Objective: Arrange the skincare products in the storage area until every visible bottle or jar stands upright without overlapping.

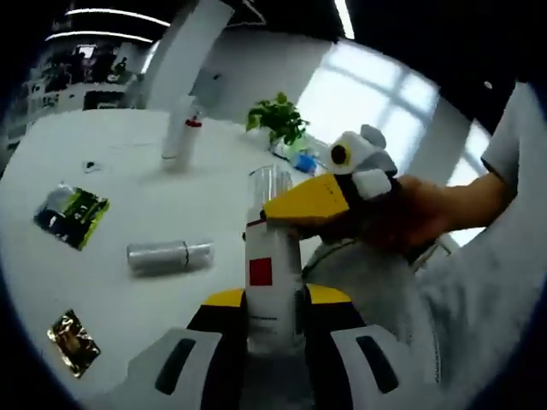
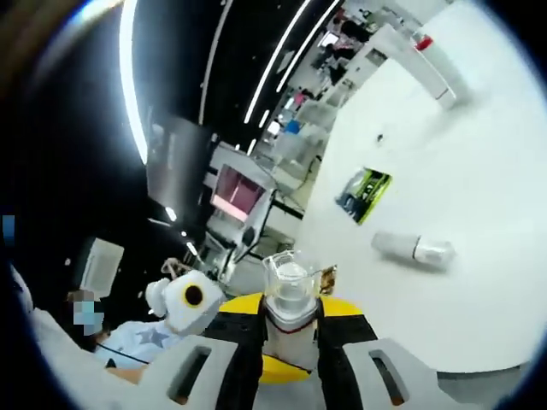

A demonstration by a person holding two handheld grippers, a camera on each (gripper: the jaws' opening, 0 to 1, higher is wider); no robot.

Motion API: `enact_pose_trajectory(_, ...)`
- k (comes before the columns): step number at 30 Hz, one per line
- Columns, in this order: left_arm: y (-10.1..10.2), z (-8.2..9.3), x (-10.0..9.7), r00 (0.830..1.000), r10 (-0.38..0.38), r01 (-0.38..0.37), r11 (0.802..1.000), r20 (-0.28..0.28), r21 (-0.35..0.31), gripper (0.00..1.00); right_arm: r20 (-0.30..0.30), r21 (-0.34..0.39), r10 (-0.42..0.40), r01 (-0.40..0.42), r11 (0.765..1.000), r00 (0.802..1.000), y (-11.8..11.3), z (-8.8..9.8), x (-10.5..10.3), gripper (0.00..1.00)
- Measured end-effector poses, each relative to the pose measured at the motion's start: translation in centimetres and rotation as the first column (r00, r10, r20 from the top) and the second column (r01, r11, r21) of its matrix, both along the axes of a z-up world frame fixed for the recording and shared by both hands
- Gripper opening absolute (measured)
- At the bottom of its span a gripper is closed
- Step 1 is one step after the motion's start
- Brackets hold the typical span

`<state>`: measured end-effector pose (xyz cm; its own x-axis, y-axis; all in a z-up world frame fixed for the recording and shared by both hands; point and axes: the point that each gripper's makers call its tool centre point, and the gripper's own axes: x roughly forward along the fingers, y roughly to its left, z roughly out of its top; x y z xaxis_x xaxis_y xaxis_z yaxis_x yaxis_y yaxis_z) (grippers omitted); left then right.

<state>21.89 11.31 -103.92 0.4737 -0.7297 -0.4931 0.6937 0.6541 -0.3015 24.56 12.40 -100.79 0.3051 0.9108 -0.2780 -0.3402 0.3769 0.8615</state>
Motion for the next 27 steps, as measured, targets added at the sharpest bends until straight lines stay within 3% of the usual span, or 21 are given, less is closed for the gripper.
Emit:
enact_pose_trajectory(4,0.2,0.0,0.1,0.998,-0.008,0.003,0.997,0.064,0.076,0.19,-0.026,-0.011,-0.03,0.03,0.999,0.999,0.0,-0.3,0.1,0.21)
enact_pose_trajectory(7,0.2,-0.3,0.0,0.998,-0.017,0.011,0.995,0.063,0.094,0.19,-0.039,-0.019,-0.025,0.024,1.0,0.999,0.1,-0.5,-0.1,0.2)
enact_pose_trajectory(9,0.2,-0.2,-0.1,0.998,-0.019,0.014,0.996,0.064,0.087,0.2,0.029,-0.043,0.023,-0.021,0.999,0.999,-0.1,-0.3,-0.2,0.18)
enact_pose_trajectory(12,-0.1,0.2,0.0,0.997,-0.021,0.017,0.999,0.074,0.048,0.19,0.064,-0.051,0.071,-0.068,0.996,0.995,-0.4,0.3,-0.3,0.17)
enact_pose_trajectory(16,-0.7,0.9,-0.1,0.998,-0.03,0.031,0.999,0.062,-0.013,0.18,0.169,-0.077,0.159,-0.148,0.986,0.973,-0.5,1.3,-0.5,0.16)
enact_pose_trajectory(18,-0.8,1.2,-0.3,0.998,-0.037,0.039,0.998,0.051,-0.04,0.17,0.249,-0.116,0.242,-0.219,0.969,0.938,-0.3,1.9,-1.1,0.16)
enact_pose_trajectory(21,-1.3,1.4,-0.9,0.996,-0.076,0.079,0.995,0.042,-0.068,0.16,0.362,-0.194,0.368,-0.317,0.928,0.856,0.1,2.6,-2.2,0.15)
enact_pose_trajectory(22,-1.5,1.4,-1.1,0.995,-0.089,0.092,0.993,0.038,-0.079,0.16,0.398,-0.223,0.414,-0.351,0.909,0.819,0.2,2.9,-2.6,0.15)
enact_pose_trajectory(23,-1.8,1.6,-1.4,0.994,-0.112,0.113,0.987,0.021,-0.113,0.17,0.409,-0.232,0.438,-0.373,0.899,0.801,0.3,3.0,-2.9,0.15)
enact_pose_trajectory(24,-2.0,1.6,-1.7,0.991,-0.132,0.132,0.983,0.008,-0.125,0.17,0.428,-0.238,0.478,-0.415,0.878,0.767,0.5,3.4,-3.5,0.15)
enact_pose_trajectory(25,-2.3,1.8,-1.9,0.989,-0.145,0.143,0.978,-0.005,-0.15,0.18,0.434,-0.242,0.489,-0.425,0.872,0.757,0.5,3.4,-3.6,0.15)
enact_pose_trajectory(27,-2.7,2.0,-2.3,0.985,-0.171,0.166,0.969,-0.014,-0.184,0.19,0.463,-0.262,0.554,-0.491,0.831,0.692,0.5,3.8,-4.3,0.15)
